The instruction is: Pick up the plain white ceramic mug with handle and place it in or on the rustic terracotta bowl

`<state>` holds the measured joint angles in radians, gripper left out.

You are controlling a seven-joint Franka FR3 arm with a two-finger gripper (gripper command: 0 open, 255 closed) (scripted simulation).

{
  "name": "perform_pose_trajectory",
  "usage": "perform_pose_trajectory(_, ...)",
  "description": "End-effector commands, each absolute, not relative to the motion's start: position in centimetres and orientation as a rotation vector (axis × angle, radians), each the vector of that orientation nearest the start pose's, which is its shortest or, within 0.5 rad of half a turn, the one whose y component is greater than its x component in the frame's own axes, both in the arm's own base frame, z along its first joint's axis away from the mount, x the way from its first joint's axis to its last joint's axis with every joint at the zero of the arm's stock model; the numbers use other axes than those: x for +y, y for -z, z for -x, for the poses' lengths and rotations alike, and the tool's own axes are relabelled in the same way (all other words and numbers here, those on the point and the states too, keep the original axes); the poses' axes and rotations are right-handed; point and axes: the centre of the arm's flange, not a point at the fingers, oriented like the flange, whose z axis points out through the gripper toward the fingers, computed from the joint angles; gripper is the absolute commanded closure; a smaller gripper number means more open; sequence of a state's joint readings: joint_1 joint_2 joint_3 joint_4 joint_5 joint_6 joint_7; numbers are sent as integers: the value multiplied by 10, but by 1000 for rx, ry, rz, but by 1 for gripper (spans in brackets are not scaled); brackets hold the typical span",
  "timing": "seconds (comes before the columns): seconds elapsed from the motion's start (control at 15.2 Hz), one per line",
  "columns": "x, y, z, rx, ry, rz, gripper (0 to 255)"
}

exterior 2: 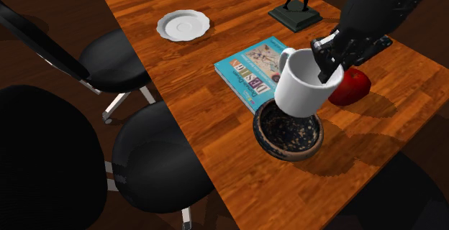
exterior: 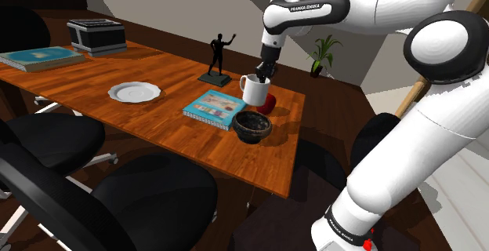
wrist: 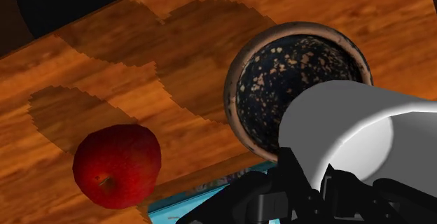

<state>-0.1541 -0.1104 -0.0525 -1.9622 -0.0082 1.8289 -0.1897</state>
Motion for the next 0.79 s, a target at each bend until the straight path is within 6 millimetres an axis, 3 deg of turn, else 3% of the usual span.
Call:
perform_pose_trajectory(0.0, -114, -510, -508, 21, -36, 3139, 255)
perform_pose_trajectory(0.73, -114, -452, -508, 21, -36, 3139, 255)
